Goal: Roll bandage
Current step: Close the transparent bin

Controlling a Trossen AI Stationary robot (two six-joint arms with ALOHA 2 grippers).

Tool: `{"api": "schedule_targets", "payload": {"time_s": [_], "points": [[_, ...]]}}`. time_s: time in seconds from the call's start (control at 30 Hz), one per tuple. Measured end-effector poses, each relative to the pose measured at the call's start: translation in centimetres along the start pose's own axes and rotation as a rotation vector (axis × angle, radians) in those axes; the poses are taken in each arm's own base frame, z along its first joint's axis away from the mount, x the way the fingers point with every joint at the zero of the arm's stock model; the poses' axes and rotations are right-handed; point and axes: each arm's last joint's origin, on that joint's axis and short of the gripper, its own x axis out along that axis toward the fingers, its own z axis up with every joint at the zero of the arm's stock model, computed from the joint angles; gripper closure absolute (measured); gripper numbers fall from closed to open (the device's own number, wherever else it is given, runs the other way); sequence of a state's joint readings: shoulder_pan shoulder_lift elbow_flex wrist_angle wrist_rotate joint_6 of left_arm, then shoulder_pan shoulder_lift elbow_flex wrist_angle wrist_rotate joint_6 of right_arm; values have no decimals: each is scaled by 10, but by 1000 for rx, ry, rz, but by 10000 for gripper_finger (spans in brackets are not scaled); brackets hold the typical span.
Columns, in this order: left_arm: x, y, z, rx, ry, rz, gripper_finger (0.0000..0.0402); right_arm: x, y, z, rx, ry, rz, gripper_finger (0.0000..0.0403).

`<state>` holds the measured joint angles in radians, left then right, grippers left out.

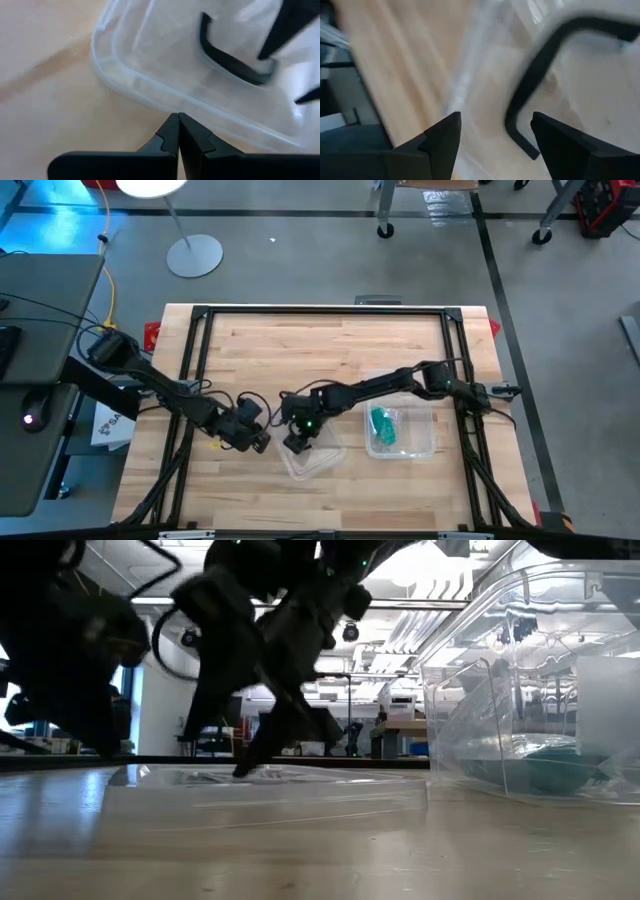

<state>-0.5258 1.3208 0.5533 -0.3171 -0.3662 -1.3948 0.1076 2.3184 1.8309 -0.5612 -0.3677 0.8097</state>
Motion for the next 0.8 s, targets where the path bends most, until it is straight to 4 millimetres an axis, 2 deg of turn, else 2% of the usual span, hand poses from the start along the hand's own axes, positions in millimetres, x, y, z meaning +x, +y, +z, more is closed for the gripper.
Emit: {"api": "schedule_targets", "payload": {"time_s": [0.07,0.3,0.5,0.8], "points": [[8,1,-1,36,-10,35,401,9,-2,-4,23,-1,-31,163],[29,-3,-5,131,-13,39,402,22,-2,-8,43,-17,-57,163],[32,0,-7,141,31,51,401,26,-5,-1,69,-103,-69,163],[33,2,-9,144,22,47,401,39,-8,-4,126,-129,-98,163]]}}
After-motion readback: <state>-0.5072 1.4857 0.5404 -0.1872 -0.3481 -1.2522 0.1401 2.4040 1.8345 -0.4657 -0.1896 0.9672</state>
